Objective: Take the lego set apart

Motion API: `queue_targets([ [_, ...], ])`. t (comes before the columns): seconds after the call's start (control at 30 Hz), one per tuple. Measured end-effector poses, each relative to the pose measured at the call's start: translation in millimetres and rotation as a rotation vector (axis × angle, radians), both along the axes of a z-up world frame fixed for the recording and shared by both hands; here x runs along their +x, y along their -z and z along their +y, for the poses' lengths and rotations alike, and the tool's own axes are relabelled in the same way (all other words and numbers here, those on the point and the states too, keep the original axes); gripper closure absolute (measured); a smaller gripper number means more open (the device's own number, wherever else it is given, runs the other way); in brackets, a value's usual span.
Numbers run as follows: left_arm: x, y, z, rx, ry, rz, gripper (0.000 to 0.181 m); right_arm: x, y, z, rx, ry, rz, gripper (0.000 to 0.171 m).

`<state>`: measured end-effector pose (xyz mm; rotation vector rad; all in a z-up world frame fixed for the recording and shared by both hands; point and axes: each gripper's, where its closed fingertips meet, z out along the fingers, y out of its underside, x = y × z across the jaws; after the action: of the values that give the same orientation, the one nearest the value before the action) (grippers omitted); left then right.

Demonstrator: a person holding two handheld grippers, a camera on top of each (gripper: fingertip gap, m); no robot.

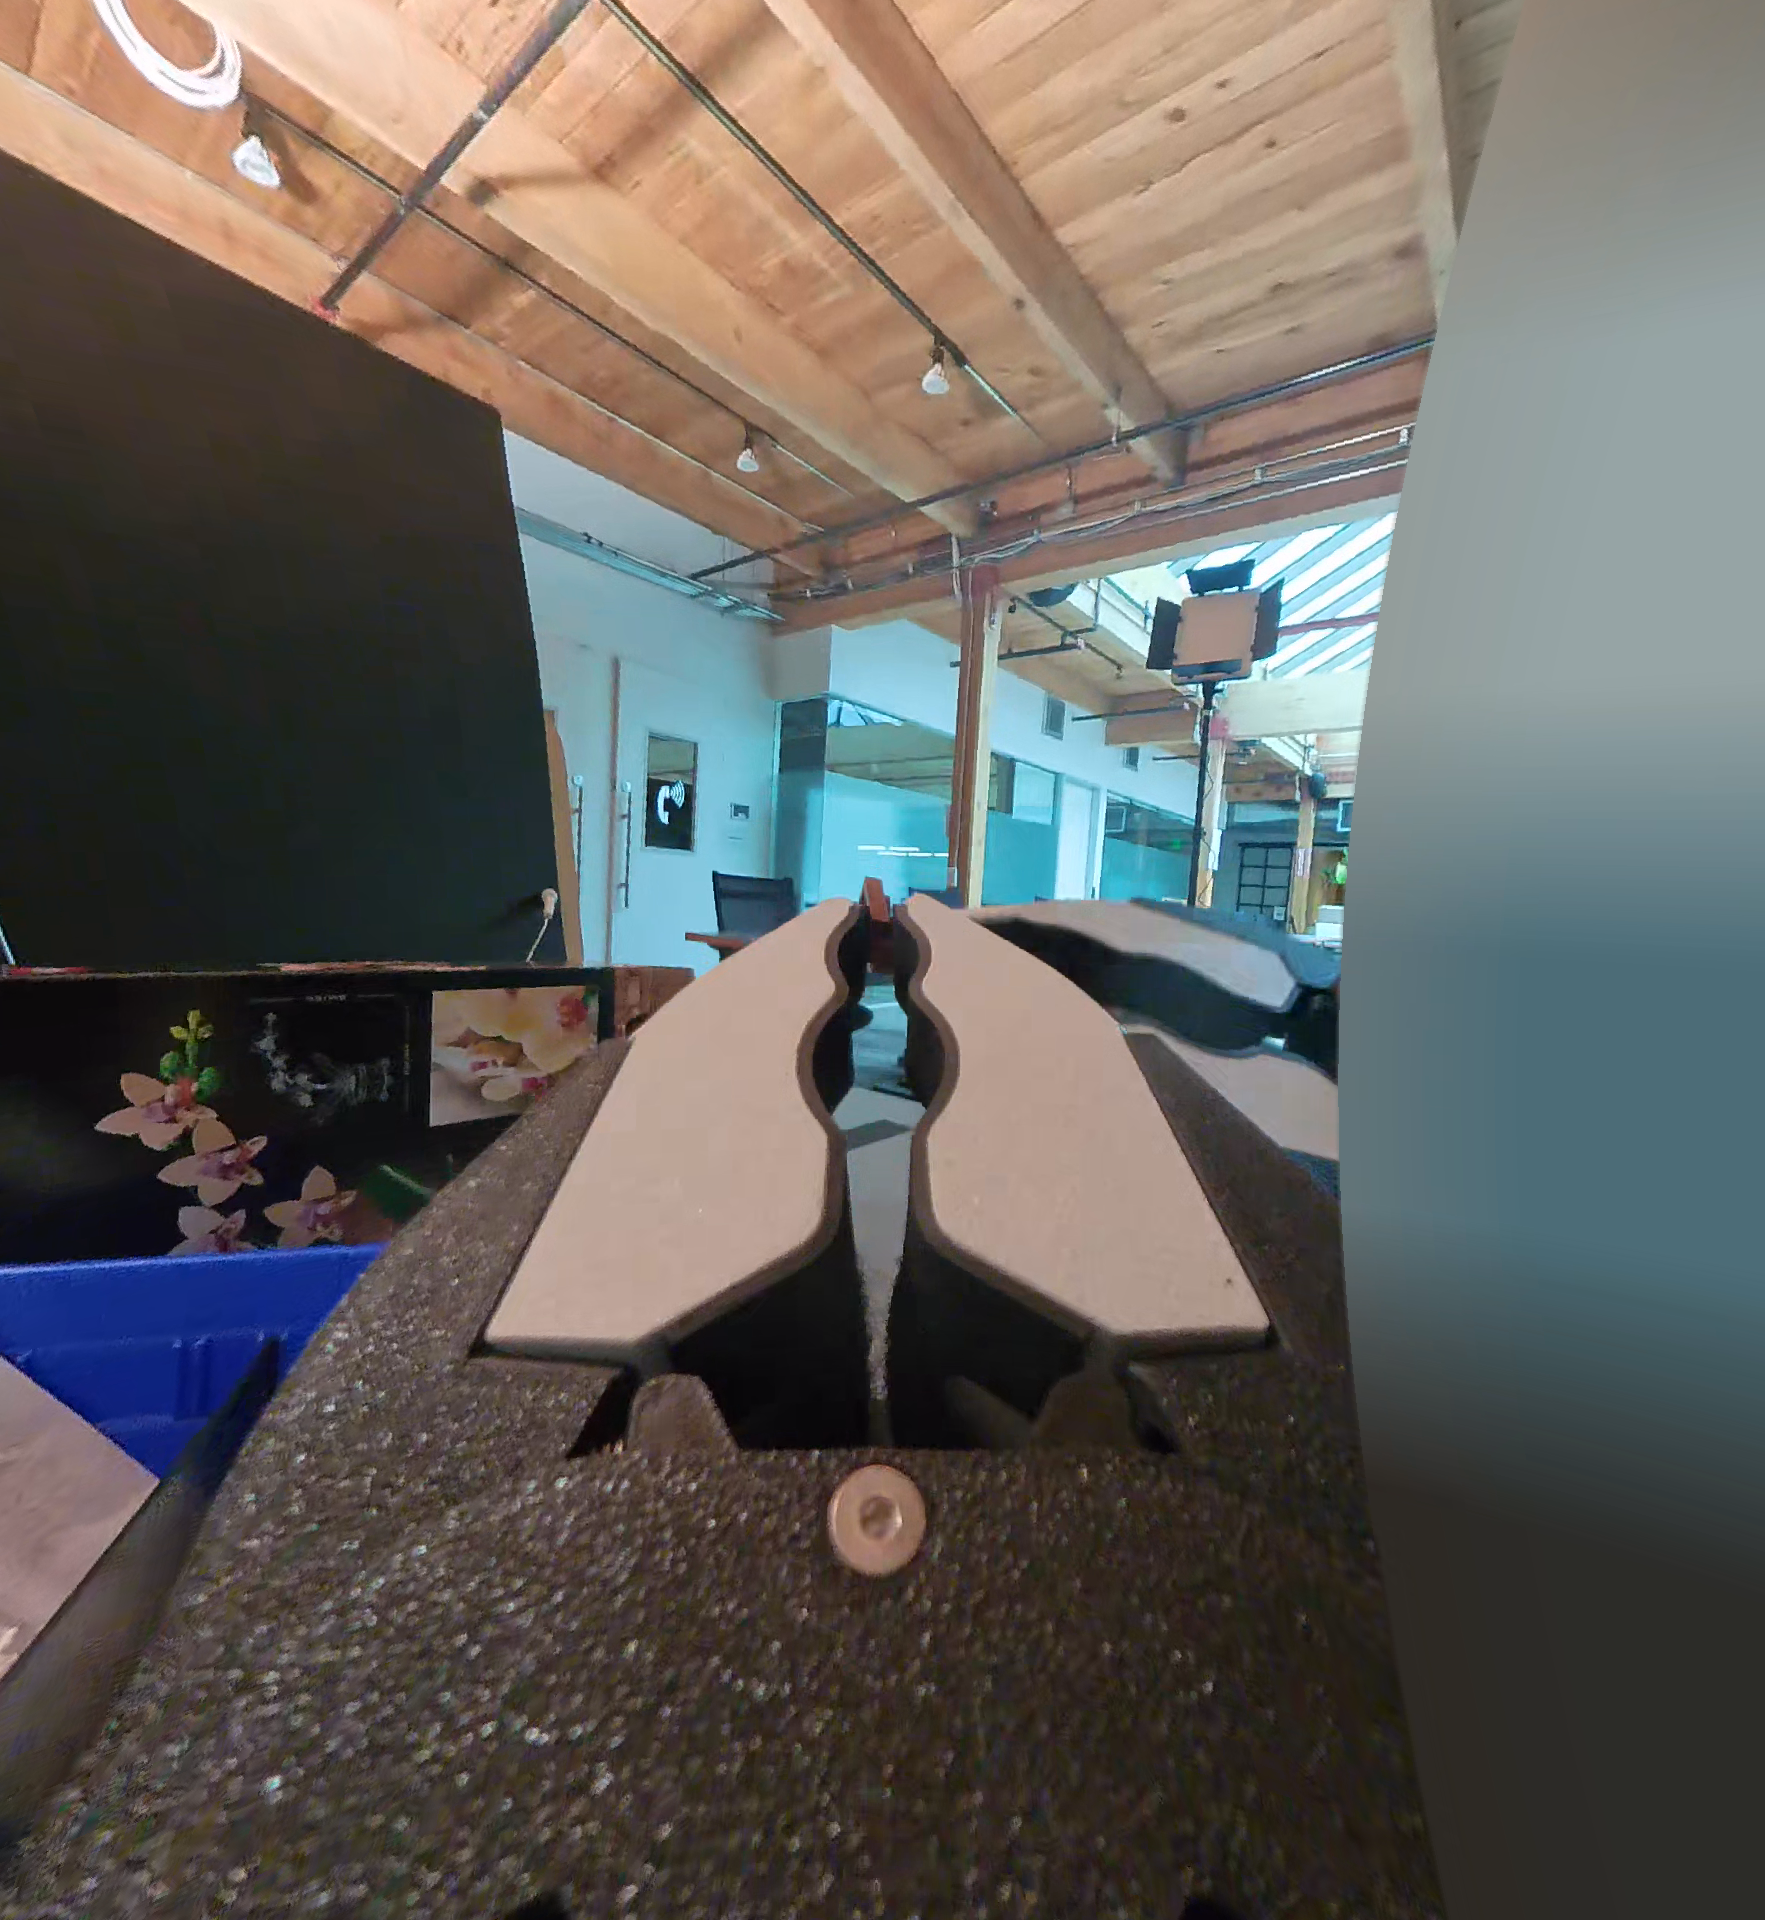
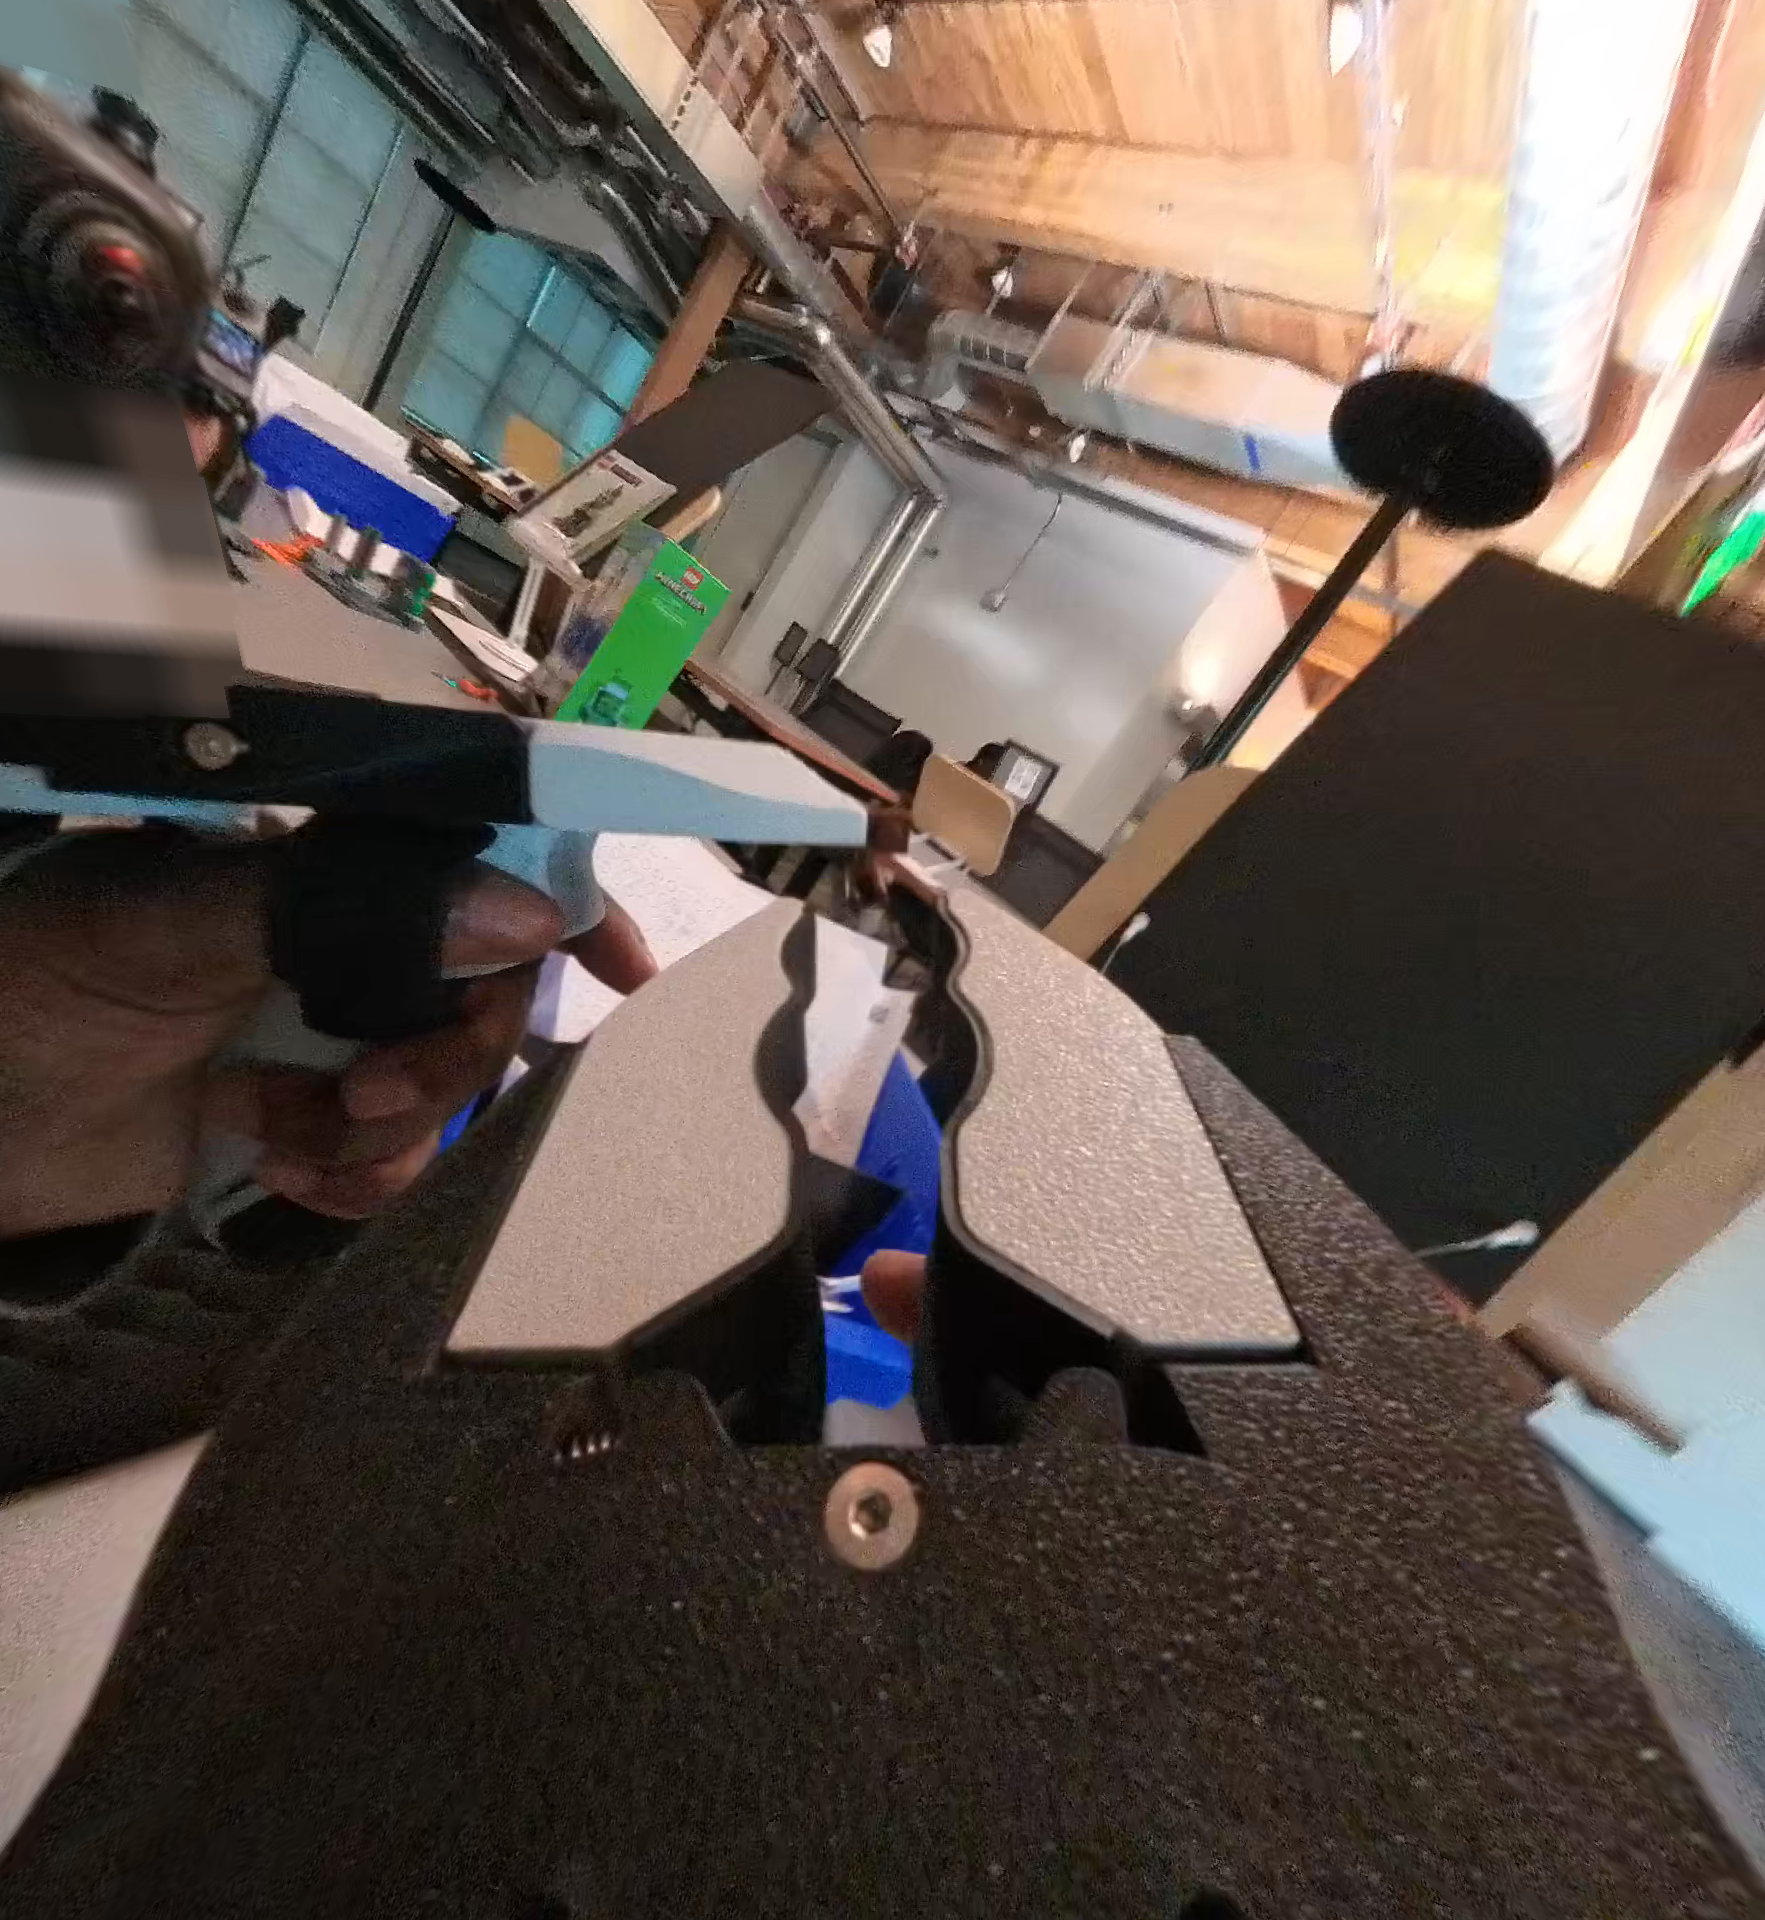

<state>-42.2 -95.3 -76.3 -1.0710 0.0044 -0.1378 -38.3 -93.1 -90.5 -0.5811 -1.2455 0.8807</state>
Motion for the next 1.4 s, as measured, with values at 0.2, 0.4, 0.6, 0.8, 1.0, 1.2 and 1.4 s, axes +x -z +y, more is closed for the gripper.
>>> queue_targets([
  [0.2, 4, 7, 4, -0.036, 0.038, -0.037, 0.177, -3, 4, 0, 0.141, 0.065, -0.017, 0.164],
  [0.4, 3, 7, 6, -0.028, -0.040, 0.000, 0.177, -3, 7, 1, 0.224, 0.135, -0.016, 0.165],
  [0.6, 6, 9, 10, -0.089, 0.049, -0.023, 0.173, 0, 5, 3, 0.263, 0.136, 0.001, 0.165],
  [0.8, 6, 9, 10, -0.048, 0.088, -0.086, 0.176, -1, 6, 2, 0.248, 0.098, -0.008, 0.165],
  [1.0, -3, 4, 4, 0.049, -0.041, -0.099, 0.178, -6, 4, -4, 0.169, 0.110, -0.001, 0.165],
  [1.2, -101, -7, -46, 0.074, -0.422, -0.146, 0.177, 15, 7, 8, 0.057, 0.132, 0.012, 0.165],
  [1.4, -52, -28, -35, 0.000, -0.283, 0.044, 0.177, 14, 21, 27, -0.169, -0.013, -0.070, 0.165],
])
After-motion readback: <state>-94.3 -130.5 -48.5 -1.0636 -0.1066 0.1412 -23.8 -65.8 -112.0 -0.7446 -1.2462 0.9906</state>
